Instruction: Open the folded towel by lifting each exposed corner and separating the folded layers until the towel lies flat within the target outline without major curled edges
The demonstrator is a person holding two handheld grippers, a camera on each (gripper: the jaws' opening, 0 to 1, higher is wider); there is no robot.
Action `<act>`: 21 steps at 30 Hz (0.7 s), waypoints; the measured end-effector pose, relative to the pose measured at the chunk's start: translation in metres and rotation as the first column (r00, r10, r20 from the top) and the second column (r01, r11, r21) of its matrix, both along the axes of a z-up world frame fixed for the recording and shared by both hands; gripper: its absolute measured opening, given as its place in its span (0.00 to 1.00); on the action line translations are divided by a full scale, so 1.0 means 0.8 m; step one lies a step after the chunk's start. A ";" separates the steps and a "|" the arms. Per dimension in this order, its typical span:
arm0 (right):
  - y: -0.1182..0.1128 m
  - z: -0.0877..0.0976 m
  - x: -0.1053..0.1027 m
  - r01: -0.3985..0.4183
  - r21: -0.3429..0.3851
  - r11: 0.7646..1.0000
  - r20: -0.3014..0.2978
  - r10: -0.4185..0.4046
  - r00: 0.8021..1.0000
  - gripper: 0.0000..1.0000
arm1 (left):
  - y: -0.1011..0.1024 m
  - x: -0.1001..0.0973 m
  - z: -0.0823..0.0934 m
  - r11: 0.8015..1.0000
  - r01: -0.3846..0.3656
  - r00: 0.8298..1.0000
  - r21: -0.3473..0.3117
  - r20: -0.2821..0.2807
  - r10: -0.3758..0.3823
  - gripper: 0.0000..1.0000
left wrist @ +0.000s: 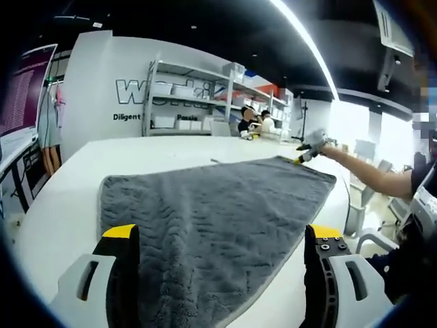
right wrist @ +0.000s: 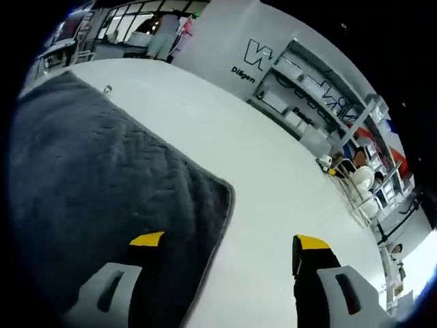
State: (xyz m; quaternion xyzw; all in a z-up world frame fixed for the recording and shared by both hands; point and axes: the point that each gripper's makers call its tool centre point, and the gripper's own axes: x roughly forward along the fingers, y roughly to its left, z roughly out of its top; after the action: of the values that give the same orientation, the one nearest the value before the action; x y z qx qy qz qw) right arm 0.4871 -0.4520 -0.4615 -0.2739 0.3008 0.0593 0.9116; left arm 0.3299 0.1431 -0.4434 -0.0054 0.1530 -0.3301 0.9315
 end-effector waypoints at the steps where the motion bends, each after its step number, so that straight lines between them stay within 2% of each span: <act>1: 0.003 0.002 -0.013 -0.005 0.015 1.000 -0.002 0.005 1.000 0.86 | 0.000 0.000 0.000 1.000 -0.006 1.000 -0.005 -0.001 0.006 0.99; 5: 0.015 0.008 -0.057 -0.028 0.091 0.995 -0.020 0.030 0.999 0.97 | -0.008 -0.003 0.005 1.000 -0.013 1.000 -0.023 -0.017 0.013 0.99; 7: 0.021 0.018 -0.082 -0.039 0.127 0.991 -0.004 0.040 0.999 0.99 | -0.008 -0.006 0.008 1.000 -0.021 1.000 -0.015 -0.022 0.021 0.99; 11: 0.041 0.028 -0.130 -0.077 0.222 0.972 0.006 0.078 0.997 0.99 | -0.004 -0.013 0.018 0.998 -0.056 0.998 -0.006 -0.015 0.056 0.99; 15: 0.054 0.041 -0.166 -0.104 0.267 0.958 0.039 0.097 0.995 0.99 | 0.001 -0.019 0.024 0.997 -0.079 0.997 0.006 -0.007 0.079 0.99; 21: 0.078 0.043 -0.218 -0.149 0.312 0.939 0.065 0.135 0.989 0.99 | 0.007 -0.037 0.022 0.995 -0.095 0.995 0.007 -0.006 0.095 0.99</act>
State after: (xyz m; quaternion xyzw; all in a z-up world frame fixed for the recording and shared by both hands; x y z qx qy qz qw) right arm 0.3128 -0.3893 -0.4268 -0.1469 0.2476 0.1663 0.9431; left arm 0.3002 0.1487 -0.4256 -0.0105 0.1565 -0.2849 0.9457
